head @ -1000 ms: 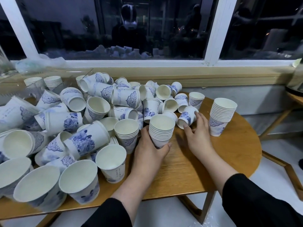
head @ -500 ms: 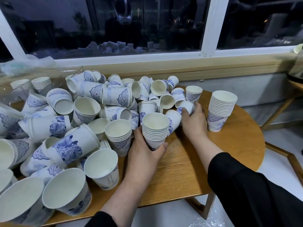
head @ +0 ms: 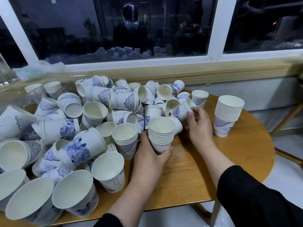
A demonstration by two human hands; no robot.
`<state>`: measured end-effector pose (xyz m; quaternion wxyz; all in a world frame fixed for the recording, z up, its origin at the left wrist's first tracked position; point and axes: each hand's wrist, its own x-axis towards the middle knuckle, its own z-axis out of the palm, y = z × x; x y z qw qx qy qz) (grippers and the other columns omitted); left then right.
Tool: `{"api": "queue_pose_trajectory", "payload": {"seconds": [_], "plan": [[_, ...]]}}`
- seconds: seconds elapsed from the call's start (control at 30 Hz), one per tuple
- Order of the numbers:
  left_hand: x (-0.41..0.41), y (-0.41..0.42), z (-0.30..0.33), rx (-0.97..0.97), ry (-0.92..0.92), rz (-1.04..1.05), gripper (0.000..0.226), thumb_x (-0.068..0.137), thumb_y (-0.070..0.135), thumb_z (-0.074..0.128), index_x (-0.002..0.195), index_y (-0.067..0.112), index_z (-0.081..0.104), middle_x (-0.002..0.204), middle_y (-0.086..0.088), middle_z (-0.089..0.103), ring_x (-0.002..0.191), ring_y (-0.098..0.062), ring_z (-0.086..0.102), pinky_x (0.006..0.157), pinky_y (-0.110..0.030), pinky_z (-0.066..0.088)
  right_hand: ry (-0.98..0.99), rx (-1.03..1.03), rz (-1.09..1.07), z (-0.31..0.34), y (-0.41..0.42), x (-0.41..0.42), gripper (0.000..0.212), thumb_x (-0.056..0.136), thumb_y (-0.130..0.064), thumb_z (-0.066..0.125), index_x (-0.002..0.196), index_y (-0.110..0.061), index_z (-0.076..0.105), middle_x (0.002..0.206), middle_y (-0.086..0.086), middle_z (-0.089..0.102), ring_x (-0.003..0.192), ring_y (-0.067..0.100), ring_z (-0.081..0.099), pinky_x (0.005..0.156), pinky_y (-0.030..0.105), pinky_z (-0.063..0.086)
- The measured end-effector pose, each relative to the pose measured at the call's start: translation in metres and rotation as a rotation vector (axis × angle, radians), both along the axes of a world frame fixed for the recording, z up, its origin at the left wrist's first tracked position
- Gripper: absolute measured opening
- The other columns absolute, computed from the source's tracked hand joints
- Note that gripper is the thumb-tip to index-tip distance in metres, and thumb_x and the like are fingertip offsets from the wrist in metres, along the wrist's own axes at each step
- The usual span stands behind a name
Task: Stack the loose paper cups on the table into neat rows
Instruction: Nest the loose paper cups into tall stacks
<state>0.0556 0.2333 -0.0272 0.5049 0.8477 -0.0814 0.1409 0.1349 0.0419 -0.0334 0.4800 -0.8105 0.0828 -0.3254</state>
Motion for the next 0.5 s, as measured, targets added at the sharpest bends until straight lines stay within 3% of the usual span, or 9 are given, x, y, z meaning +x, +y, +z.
{"api": "queue_pose_trajectory", "payload": {"seconds": [0.13, 0.23, 0.3, 0.4, 0.5], "plan": [[0.001, 0.000, -0.001, 0.020, -0.003, 0.005, 0.070, 0.075, 0.035, 0.085, 0.130, 0.025, 0.043, 0.133, 0.012, 0.056, 0.127, -0.009, 0.051, 0.104, -0.022, 0.039, -0.168, -0.033, 0.027, 0.006, 0.008, -0.011, 0.016, 0.101, -0.028, 0.051, 0.114, -0.020, 0.057, 0.108, -0.002, 0.059, 0.102, 0.022, 0.059, 0.088, 0.040, 0.050], [0.000, 0.001, 0.000, 0.022, -0.001, 0.002, 0.074, 0.076, 0.038, 0.084, 0.135, 0.026, 0.041, 0.139, 0.011, 0.055, 0.130, -0.007, 0.049, 0.108, -0.026, 0.040, -0.287, -0.001, 0.069, 0.019, 0.010, -0.024, 0.010, 0.102, -0.037, 0.046, 0.109, -0.037, 0.053, 0.103, 0.006, 0.060, 0.092, 0.029, 0.061, 0.075, 0.036, 0.053], [0.000, 0.001, 0.000, 0.021, -0.003, -0.008, 0.073, 0.077, 0.037, 0.084, 0.134, 0.027, 0.041, 0.135, 0.017, 0.053, 0.127, -0.002, 0.047, 0.104, -0.020, 0.038, -0.353, 0.021, 0.059, 0.038, 0.013, -0.030, 0.009, 0.102, -0.041, 0.044, 0.106, -0.044, 0.051, 0.101, 0.010, 0.061, 0.091, 0.028, 0.061, 0.076, 0.045, 0.052], [-0.001, 0.001, 0.001, 0.014, -0.011, -0.014, 0.072, 0.077, 0.035, 0.085, 0.133, 0.028, 0.041, 0.128, 0.023, 0.047, 0.119, 0.007, 0.041, 0.101, -0.013, 0.032, -0.440, 0.057, 0.092, 0.075, 0.024, -0.046, 0.015, 0.102, -0.036, 0.044, 0.111, -0.030, 0.054, 0.099, 0.004, 0.062, 0.088, 0.024, 0.059, 0.078, 0.052, 0.049], [0.000, 0.001, 0.000, 0.005, -0.021, 0.008, 0.069, 0.076, 0.035, 0.085, 0.129, 0.031, 0.041, 0.130, 0.016, 0.055, 0.121, -0.002, 0.050, 0.103, -0.025, 0.042, -0.479, -0.054, 0.269, 0.104, 0.035, -0.066, 0.015, 0.104, -0.027, 0.045, 0.113, -0.025, 0.056, 0.093, -0.003, 0.058, 0.083, 0.017, 0.055, 0.074, 0.039, 0.048]]}}
